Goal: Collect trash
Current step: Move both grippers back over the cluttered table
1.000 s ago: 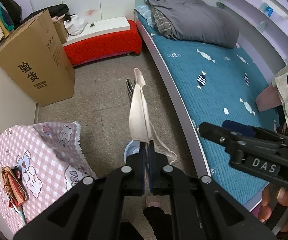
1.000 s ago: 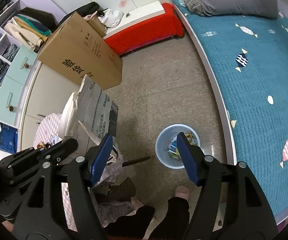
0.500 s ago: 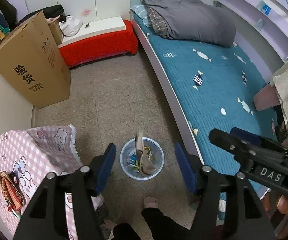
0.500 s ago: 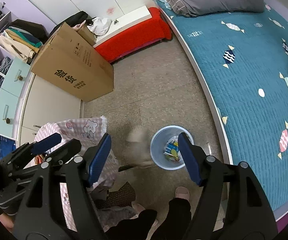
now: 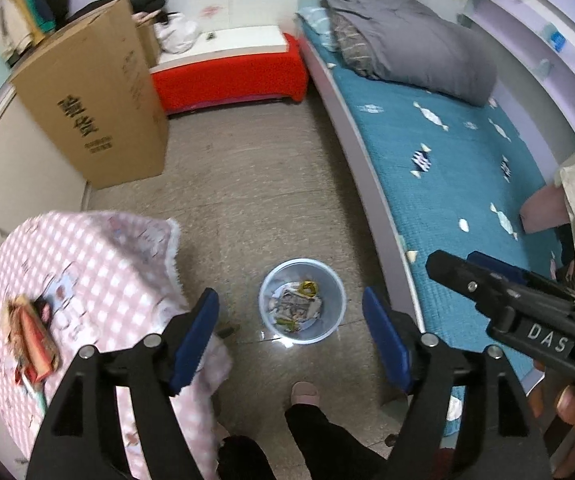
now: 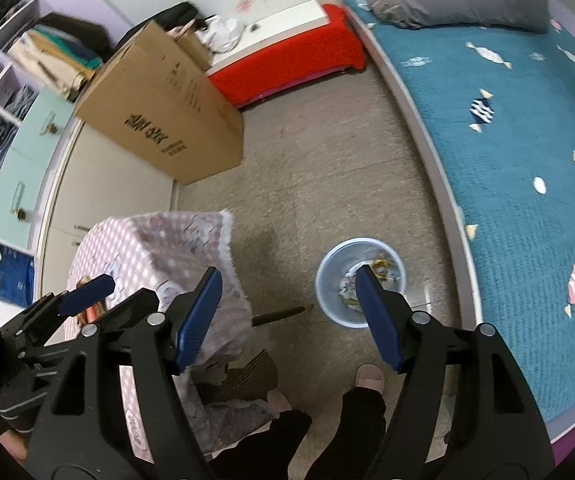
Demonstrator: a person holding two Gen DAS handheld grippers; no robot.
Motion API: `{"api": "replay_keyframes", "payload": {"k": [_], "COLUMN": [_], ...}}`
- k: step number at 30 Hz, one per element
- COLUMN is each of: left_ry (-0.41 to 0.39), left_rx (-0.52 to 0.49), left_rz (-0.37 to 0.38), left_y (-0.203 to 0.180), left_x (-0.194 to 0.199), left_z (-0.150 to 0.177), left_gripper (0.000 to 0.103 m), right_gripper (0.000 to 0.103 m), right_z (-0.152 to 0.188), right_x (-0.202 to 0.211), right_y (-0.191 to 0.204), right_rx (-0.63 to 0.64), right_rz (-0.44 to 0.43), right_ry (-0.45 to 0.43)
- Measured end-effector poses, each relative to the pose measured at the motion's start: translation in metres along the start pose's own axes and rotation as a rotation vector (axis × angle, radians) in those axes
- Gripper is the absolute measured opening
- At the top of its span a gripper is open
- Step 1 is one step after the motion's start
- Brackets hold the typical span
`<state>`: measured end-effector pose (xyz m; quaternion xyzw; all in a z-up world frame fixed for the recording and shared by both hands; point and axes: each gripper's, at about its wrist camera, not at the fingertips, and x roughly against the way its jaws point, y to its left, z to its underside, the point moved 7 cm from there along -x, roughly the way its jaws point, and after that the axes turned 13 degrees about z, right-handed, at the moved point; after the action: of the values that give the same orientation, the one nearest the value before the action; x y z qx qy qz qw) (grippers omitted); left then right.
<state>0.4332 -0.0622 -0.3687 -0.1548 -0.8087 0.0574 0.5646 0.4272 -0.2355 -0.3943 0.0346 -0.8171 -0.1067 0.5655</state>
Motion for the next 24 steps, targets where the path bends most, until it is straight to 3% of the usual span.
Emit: {"api": "replay_keyframes", "payload": {"k": [7, 16, 24], "left_ry": [-0.031, -0.081, -0.027], "left_rx": [0.114, 0.265, 0.347], "left_rz": [-0.031, -0.086, -0.100], "left_y": [0.087, 0.232, 0.331], "left_x": [0.045, 0.116, 0.127], "left_z": [0.040, 0.105, 0.163], "left_gripper": [0.073, 0.073, 0.072], "right_gripper": [0.068, 0.068, 0.068], "right_z": [0.033, 0.098, 0.152], "right_x": [-0.007, -0.021, -0.048], "right_y": [0.091, 0.236, 0.323], "right_rx": [0.109, 0.240, 0.291], "right_rz": [-0.037, -0.099, -0.110], "right_ry": [0.022, 0.068, 0.107]}}
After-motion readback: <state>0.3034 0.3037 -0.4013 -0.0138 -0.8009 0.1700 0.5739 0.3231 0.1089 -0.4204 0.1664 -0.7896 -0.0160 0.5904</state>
